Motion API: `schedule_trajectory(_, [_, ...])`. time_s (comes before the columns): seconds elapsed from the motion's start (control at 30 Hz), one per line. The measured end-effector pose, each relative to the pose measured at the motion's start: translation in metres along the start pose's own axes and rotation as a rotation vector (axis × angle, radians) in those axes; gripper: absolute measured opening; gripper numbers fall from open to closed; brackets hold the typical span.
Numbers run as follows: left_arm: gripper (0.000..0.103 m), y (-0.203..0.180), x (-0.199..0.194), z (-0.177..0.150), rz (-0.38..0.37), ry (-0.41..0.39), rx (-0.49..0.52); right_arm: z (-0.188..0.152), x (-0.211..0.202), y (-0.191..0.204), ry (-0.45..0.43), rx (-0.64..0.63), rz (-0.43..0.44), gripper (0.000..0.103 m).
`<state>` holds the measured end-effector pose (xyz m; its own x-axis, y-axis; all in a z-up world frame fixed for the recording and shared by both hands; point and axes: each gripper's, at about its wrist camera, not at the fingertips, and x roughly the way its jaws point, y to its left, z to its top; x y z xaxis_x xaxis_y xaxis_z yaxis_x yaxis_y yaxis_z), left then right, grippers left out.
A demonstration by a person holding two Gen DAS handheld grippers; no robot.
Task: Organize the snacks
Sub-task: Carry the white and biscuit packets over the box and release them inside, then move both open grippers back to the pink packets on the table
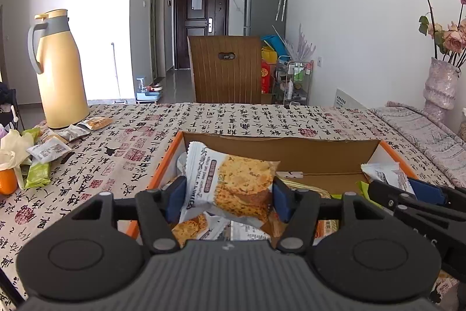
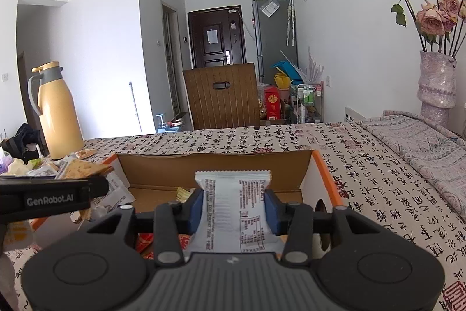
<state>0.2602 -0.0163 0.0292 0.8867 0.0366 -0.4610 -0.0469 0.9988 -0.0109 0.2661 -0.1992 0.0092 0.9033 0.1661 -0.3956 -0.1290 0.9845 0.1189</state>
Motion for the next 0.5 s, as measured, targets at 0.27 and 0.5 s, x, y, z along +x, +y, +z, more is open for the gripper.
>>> schedule_trajectory(0.27, [0.103,0.002,-0.004,0.000,0.058,-0.029,-0.025,0.002,-0.011,-0.010,-0.044,0.053,-0.006,0.094])
schedule_trajectory(0.5, [0.103,0.007,-0.002,0.000,0.064,-0.017,-0.035,0.002,-0.014,-0.014,-0.056,0.070,-0.003,0.103])
